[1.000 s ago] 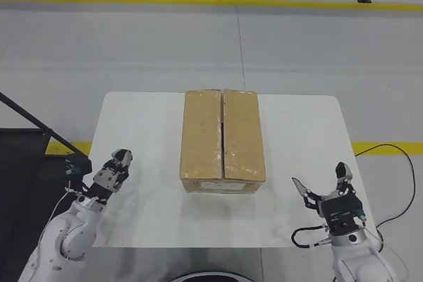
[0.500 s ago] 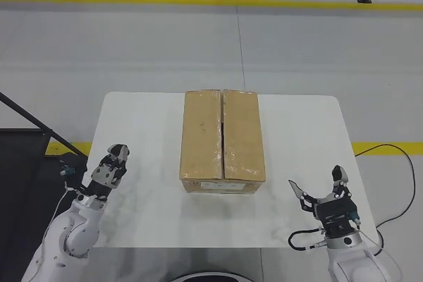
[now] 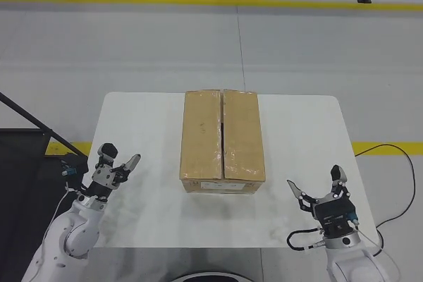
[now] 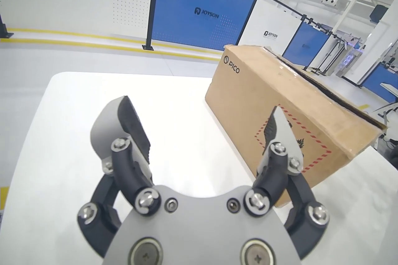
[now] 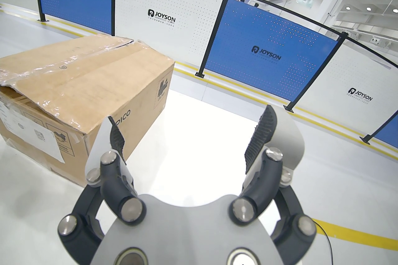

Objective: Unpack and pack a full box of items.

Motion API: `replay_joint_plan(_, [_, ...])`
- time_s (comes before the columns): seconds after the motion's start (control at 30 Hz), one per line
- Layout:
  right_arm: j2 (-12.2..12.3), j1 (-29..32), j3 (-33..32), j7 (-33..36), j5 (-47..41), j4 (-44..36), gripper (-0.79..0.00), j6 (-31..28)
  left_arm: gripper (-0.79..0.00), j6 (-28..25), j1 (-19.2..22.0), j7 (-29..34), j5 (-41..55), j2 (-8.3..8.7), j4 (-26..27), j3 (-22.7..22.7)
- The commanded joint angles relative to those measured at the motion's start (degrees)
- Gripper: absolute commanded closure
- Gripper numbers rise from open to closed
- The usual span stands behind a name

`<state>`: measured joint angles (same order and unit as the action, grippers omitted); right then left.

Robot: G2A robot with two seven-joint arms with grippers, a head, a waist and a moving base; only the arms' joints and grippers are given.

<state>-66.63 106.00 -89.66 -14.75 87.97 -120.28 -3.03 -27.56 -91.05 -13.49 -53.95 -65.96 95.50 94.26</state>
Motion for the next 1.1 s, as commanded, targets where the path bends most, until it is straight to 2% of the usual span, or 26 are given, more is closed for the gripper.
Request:
replay_joint_plan(0.0, [0.0,0.0,0.0,0.0,0.0,0.0,-0.785,0.0,-0.785,0.8,-0.3,-0.4,-2.3,0.0,0.4,-0.1])
replay_joint_plan(0.23, [0.1,0.3,-0.4,-3.8,2.0,0.0,-0.785,-1.6,-0.785,6.0,-0.3,-2.2,-10.1,-0.5,1.7,-4.2])
replay_joint_plan(0.53, [0.4,2.0,-1.6,-9.2,7.2,-0.8,-0.785,-4.8,-0.785,14.0,2.0,-1.9,-16.8,-1.44,1.0,-10.5])
replay_joint_plan(0.87, [0.4,2.0,-1.6,-9.2,7.2,-0.8,-0.785,-4.8,-0.785,14.4,4.6,0.9,-20.5,-1.96,-0.8,-14.9])
replay_joint_plan(1.07, [0.4,2.0,-1.6,-9.2,7.2,-0.8,-0.785,-4.8,-0.785,11.9,5.1,1.5,-20.6,-2.03,-1.2,-16.1])
